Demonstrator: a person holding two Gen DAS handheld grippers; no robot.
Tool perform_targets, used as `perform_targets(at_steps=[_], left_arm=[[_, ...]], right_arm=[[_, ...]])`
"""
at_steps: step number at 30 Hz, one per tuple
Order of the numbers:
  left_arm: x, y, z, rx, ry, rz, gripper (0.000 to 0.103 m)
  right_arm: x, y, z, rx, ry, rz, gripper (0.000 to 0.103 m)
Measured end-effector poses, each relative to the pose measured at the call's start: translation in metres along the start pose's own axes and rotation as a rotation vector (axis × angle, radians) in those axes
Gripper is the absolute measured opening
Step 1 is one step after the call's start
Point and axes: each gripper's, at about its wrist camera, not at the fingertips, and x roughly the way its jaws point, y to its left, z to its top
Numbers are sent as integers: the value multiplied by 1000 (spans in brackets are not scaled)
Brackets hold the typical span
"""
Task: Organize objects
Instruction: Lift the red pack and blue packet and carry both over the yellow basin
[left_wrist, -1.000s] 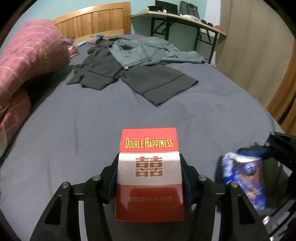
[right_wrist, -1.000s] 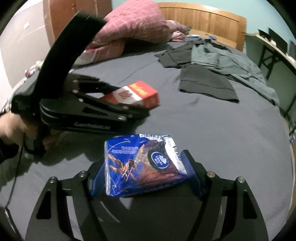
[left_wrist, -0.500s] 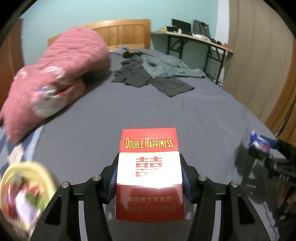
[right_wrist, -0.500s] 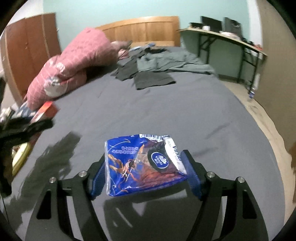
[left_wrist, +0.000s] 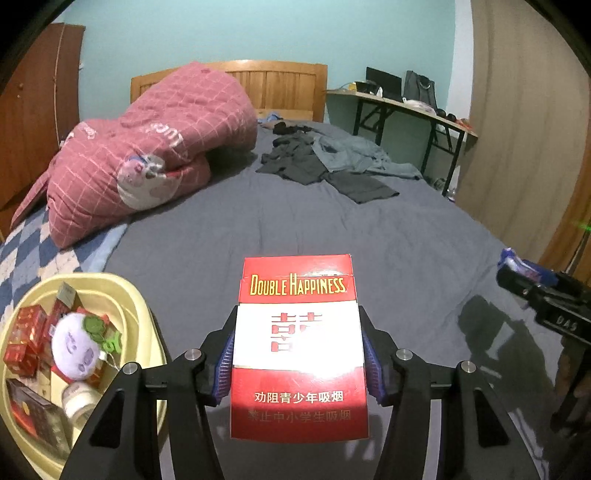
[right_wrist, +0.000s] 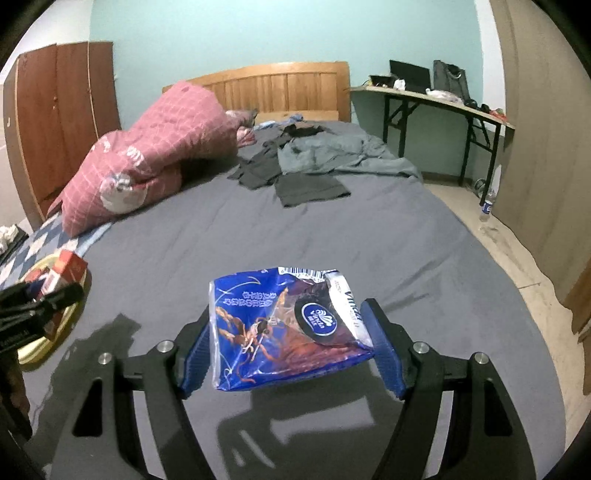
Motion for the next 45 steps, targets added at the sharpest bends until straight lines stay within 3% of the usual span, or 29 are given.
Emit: perform_targets(at_steps=[4,10,34,45], left_arm=[[7,3,-4,-33,39,-20,55],[3,-1,-2,10,12,17,55],[5,-6,1,24,9,28,55],[-53,11,-14,-15,-32,87,55]], right_arm=[[10,5,-6,-21,32,8,74],[7,9,-8,-38,28,23,74],[12,12,-11,-36,52,35,74],[-21,47,-5,-66,28,113,74]])
